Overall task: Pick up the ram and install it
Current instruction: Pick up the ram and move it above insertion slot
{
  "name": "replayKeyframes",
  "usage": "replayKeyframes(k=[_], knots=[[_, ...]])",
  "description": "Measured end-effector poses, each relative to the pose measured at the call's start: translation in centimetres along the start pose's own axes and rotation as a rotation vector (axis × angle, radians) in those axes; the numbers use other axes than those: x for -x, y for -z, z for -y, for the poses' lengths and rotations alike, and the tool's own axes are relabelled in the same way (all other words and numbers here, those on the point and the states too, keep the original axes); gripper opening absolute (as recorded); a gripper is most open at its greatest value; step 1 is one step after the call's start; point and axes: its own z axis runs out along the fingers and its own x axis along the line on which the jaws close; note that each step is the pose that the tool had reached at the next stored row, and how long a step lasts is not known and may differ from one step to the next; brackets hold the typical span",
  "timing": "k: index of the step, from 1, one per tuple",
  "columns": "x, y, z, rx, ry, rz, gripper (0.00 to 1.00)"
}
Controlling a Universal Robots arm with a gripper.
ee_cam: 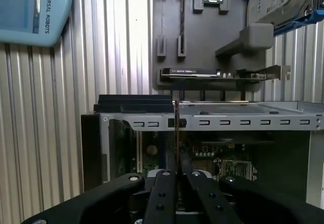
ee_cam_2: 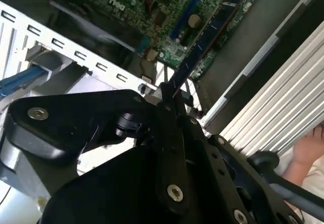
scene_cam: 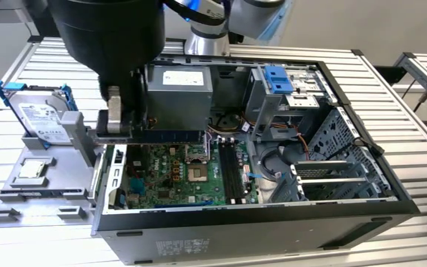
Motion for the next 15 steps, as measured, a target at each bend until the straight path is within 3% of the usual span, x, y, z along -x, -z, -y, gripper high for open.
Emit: replayKeyframes(k=[15], knots=[[0.29,0.06,6.83,0.0000,0.000,-0.0001,0.00]])
